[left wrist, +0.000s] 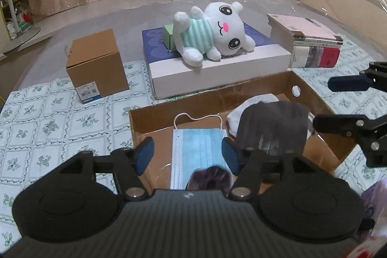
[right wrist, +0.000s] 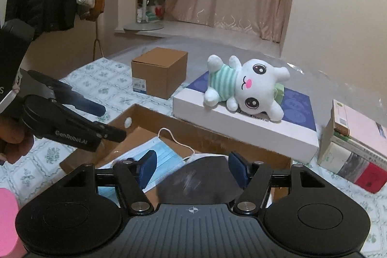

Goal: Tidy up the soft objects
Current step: 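Carry the grey cap and purple scrunchie into the cardboard box and release, then move both tools back to the towel and tissue pile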

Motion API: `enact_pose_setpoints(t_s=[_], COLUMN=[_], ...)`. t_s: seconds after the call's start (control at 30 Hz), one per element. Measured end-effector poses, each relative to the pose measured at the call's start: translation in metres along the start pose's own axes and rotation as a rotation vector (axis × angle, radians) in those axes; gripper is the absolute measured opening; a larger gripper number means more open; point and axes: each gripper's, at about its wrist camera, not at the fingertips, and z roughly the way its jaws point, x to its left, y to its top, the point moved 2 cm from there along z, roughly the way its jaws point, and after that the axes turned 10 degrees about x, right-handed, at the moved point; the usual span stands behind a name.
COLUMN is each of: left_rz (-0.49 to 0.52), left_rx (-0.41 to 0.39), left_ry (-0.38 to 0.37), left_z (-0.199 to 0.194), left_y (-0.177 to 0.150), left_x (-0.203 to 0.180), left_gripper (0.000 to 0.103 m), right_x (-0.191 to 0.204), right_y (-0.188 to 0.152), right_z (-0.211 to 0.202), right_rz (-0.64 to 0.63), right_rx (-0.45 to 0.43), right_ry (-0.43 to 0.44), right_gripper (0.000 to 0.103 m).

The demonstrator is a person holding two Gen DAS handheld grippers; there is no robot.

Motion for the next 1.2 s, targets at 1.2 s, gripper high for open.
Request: enact_pose_setpoints(t_s=[1.2], left_rz=[-0.235], left_rx=[-0.266], left_ry=[0.018], left_z=[-0.283], left_y=[-0.242], left_x=[-0.113], left_gripper=[0.089], right_x=[0.086], right_y=[-0.199], right_z=[-0.297], right_rz=[0.369], right_rx=[-0.197], right_ry=[-0.084], right_gripper=[0.07])
